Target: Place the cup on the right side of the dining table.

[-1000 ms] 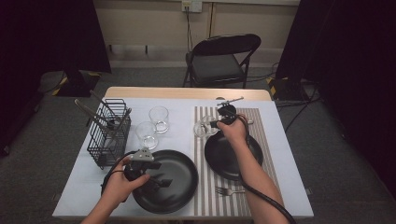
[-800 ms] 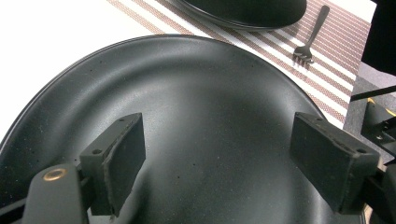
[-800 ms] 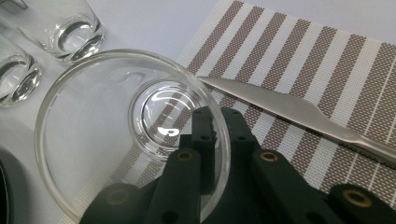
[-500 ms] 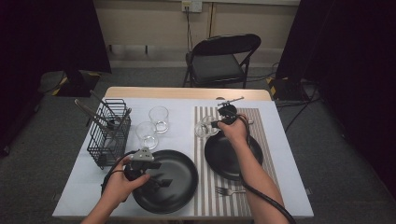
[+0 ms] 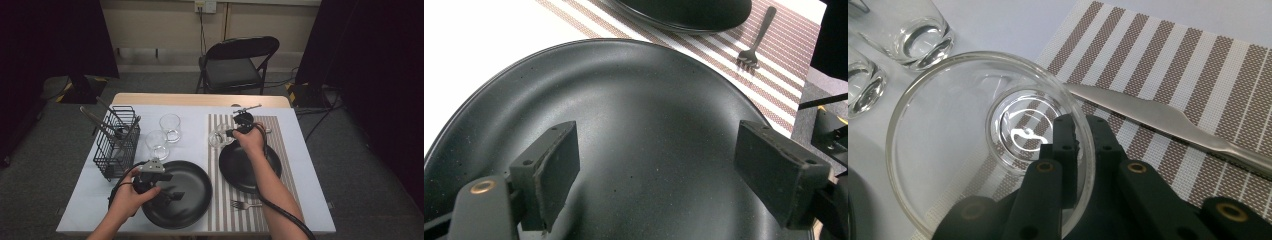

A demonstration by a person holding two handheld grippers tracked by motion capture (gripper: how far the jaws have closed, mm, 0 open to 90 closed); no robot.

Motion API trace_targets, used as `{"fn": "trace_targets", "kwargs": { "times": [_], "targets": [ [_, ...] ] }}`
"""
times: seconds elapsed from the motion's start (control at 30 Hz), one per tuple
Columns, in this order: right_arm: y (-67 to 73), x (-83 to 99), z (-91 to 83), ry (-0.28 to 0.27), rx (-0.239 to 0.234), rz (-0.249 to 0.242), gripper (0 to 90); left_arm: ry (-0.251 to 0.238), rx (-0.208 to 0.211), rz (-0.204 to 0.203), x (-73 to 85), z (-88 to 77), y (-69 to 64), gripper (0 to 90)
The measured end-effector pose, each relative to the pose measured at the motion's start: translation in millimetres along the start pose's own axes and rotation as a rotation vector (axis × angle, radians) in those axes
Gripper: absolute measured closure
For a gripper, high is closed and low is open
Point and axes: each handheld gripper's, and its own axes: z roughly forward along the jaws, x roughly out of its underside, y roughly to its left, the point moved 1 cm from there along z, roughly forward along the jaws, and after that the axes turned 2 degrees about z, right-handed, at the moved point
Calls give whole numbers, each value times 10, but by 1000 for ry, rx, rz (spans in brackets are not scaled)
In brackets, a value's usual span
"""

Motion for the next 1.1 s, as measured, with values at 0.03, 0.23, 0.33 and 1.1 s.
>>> {"fn": "trace_targets", "kwargs": {
  "times": [0.03,0.23,0.33,1.1],
  "targets": [
    [3,-1,2,-2,4,1,844,0,0,0,0,-1,0,183],
    [20,-7,12,-9,11,-6,841,-1,2,1,-1,0,0,183],
    [19,0,24,-27,10,1,838,1,1,0,2,-2,2,183],
    [45,-2,46,-47,11,4,829,-2,-2,3,-7,-17,-1,183]
  ]
}}
